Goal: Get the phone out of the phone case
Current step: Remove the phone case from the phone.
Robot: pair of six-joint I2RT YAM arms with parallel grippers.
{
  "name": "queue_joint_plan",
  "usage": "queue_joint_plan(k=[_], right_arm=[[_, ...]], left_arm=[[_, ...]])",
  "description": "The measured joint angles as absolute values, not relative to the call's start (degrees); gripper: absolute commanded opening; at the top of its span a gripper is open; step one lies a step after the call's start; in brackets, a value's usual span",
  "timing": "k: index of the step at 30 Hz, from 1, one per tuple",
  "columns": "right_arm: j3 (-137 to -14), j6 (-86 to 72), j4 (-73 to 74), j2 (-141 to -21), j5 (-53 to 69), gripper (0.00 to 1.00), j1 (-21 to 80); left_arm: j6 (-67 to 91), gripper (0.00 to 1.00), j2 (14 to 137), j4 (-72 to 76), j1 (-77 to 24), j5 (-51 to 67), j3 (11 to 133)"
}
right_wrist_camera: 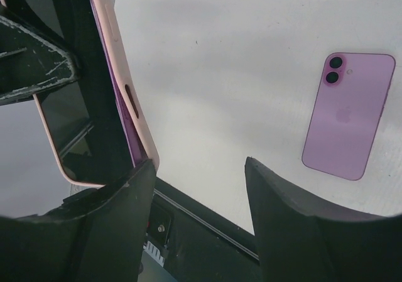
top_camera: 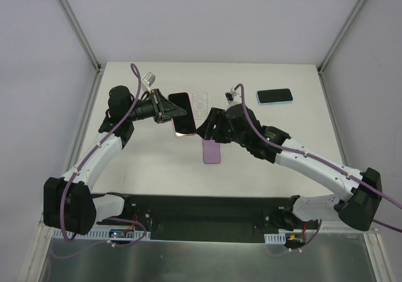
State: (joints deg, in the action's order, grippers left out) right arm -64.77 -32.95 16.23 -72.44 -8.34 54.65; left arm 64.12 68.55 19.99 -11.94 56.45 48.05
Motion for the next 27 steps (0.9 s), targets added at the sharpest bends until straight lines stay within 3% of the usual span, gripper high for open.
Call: queue_joint_plan(k=[17,27], right_arm=[[-53.1,-35.8,-9.3,-73.4,5.7,0.66,50.8],[-49.3,-47.7,-25.3,-78.6,15.3,0.63,48.1]], left_arm=[[77.0,0.0,70.5,39.0,-10.7,56.9,42.3],[83.8,0.0,71.3,49.7,-9.9,54.8,38.5]])
